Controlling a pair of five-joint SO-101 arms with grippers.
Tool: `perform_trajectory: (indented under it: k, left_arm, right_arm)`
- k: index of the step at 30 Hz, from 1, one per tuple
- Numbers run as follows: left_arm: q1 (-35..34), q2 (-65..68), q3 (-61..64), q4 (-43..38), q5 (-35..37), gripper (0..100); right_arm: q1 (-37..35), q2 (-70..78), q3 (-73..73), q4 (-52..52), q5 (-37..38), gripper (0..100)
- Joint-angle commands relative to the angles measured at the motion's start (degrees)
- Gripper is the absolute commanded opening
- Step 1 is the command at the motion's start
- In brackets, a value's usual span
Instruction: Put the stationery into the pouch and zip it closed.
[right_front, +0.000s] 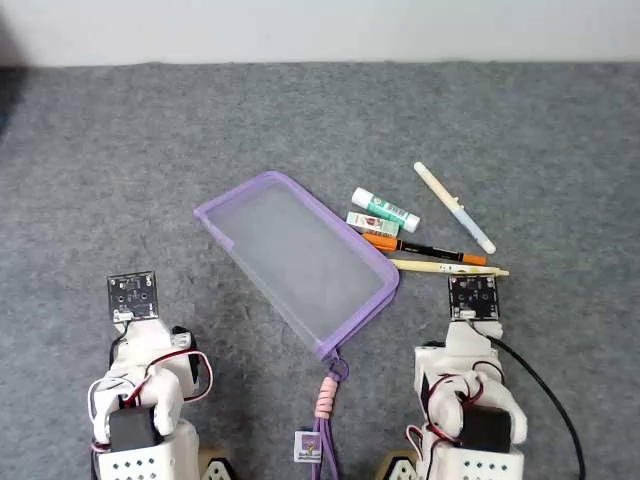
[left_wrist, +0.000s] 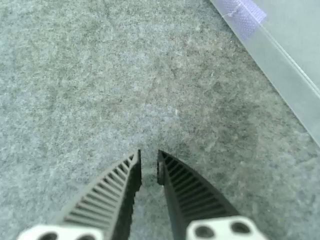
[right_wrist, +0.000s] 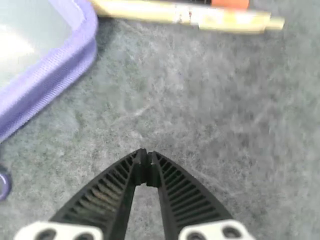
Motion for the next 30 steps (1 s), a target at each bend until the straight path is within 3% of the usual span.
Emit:
perform_trajectory:
  k: [1, 8, 16, 23, 30]
  left_arm:
    - [-0.26, -0.7, -0.57, 0.18, 0.44, 6]
    - [-0.26, -0.7, -0.57, 0.18, 0.44, 6]
    - [-0.26, -0.7, -0.57, 0.18, 0.44, 6]
    - [-0.26, -0.7, -0.57, 0.18, 0.44, 6]
    - [-0.26, -0.7, -0.57, 0.18, 0.44, 6]
  right_arm:
    - [-3.47, 0.4, -6.42, 2.07, 1.58, 0.8]
    - [-9.36, 15.78, -18.29, 3.03, 0.97, 0.8]
    - [-23.87, 46.64, -39.03, 10.68, -15.03, 1.2]
    - [-38.29, 64.13, -41.49, 11.21, -25.23, 1.6]
    - [-47.52, 72.4, -41.49, 4.79, -27.52, 20.0]
